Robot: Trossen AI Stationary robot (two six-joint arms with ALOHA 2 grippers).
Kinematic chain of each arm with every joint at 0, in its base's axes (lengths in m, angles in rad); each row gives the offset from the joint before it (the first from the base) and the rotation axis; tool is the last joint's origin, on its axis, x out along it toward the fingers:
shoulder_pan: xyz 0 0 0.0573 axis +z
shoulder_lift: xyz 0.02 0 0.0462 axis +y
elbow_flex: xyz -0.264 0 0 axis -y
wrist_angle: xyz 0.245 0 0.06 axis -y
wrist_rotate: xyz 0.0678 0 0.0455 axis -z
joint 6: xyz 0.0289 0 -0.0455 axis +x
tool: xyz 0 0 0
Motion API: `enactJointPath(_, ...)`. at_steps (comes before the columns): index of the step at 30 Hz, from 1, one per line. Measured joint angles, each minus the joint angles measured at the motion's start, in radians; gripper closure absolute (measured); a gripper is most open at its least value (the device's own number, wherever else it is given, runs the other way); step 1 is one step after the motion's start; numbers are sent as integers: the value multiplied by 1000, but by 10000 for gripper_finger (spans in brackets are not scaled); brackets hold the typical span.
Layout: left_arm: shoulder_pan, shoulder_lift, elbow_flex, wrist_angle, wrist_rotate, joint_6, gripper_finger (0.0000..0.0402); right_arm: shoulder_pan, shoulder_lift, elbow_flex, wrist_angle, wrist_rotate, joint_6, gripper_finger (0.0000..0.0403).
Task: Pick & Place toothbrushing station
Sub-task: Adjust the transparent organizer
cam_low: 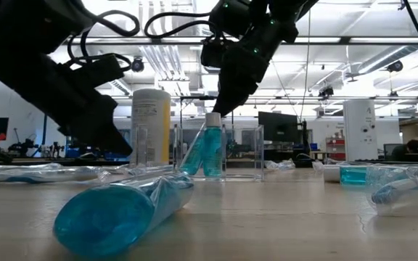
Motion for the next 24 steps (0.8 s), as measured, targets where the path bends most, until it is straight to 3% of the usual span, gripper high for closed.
enactJointPath(19, 20, 0, -2, 13, -4, 22, 396, 15, 33, 0, 29, -24, -4, 394)
enactJointPath(24, 23, 0, -2, 14, -4, 35, 394, 19, 43, 24, 34, -79, -15, 394)
